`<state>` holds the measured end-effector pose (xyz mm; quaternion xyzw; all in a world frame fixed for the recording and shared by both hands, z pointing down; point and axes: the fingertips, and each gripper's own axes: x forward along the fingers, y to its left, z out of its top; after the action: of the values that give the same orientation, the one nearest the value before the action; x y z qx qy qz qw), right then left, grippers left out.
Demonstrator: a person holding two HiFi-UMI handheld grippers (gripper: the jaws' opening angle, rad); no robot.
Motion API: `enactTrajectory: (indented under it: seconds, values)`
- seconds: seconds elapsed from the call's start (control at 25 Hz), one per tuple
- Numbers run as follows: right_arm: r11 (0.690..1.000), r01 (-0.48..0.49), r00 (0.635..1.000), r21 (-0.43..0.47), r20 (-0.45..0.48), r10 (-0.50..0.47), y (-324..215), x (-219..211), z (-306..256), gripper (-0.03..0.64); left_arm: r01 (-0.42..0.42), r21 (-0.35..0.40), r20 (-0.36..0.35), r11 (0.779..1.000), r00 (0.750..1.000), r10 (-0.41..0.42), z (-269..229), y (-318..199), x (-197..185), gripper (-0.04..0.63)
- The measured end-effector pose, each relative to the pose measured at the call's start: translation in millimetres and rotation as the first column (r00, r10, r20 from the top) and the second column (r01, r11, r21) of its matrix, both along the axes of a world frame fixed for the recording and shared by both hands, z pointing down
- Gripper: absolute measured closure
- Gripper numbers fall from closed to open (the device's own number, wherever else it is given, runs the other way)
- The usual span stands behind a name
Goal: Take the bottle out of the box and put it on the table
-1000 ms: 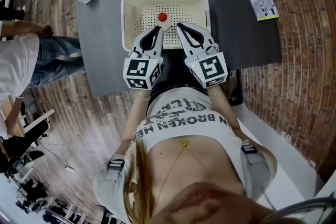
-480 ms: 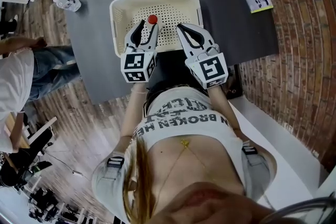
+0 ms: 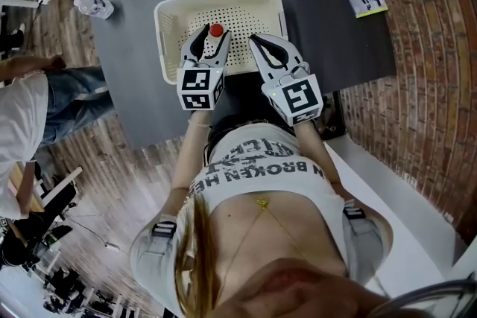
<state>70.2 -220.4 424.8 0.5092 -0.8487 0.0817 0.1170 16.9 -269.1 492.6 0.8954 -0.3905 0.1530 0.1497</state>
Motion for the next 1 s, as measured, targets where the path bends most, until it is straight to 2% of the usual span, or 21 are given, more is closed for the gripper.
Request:
enactTrajectory:
  seconds: [0.28, 1.0]
  values:
    - [1.000, -0.012, 1.000, -0.020, 0.003, 0.012, -1.8, 1.6, 1.0, 0.607, 0.027, 0.037, 0.045, 0.999, 0.999, -0.029, -2.8, -4.3, -7.8, 0.427]
    - [1.000, 0.004, 1.000, 0.000, 0.013, -0.004, 6.4, 1.9, -4.3, 0.607, 0.027, 0.052, 0.064, 0.998, 0.998, -0.030, -14.9, 7.5, -16.5, 0.439]
